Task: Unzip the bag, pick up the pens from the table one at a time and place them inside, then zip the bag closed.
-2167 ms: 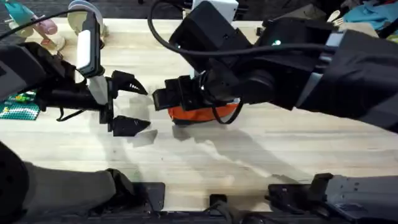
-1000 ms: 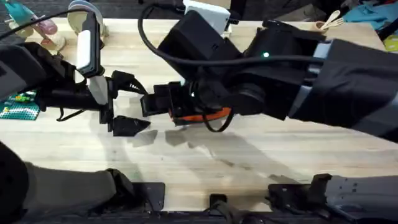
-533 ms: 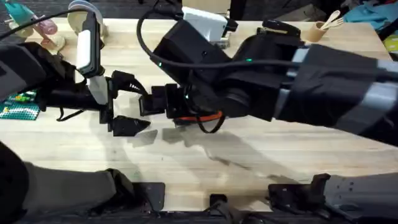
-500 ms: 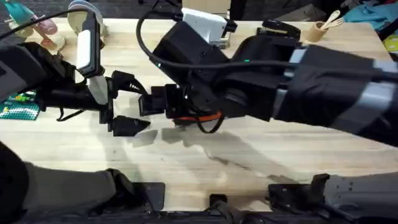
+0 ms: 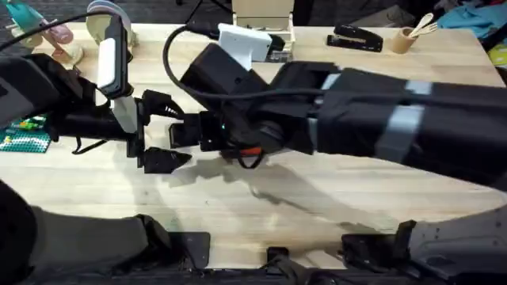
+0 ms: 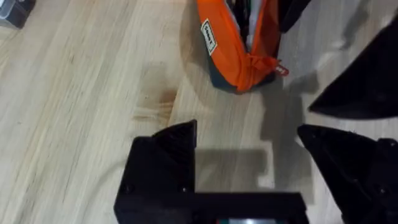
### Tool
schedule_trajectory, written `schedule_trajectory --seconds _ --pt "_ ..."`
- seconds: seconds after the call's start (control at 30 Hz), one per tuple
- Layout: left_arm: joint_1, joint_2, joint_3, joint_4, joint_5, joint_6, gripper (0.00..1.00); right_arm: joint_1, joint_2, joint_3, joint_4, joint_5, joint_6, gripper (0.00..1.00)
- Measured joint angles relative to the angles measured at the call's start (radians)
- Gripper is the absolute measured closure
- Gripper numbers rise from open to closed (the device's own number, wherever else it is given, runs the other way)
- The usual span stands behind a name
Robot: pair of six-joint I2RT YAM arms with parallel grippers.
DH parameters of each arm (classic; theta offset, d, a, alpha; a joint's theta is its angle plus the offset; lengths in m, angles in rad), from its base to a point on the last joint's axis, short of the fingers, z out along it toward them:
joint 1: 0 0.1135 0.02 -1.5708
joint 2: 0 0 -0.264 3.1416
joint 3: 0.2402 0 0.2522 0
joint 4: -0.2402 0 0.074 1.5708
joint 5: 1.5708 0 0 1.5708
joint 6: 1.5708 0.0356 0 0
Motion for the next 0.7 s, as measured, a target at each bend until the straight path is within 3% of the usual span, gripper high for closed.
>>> schedule_trajectory --seconds 0.47,0.7 --pt "0.000 0.000 0.000 0.000 0.000 0.000 0.008 0.000 0.087 0.000 0.073 0.004 0.000 0.061" --pt "0.000 0.000 0.000 0.000 0.000 0.000 0.008 0.000 0.113 0.000 0.079 0.042 0.001 0.292"
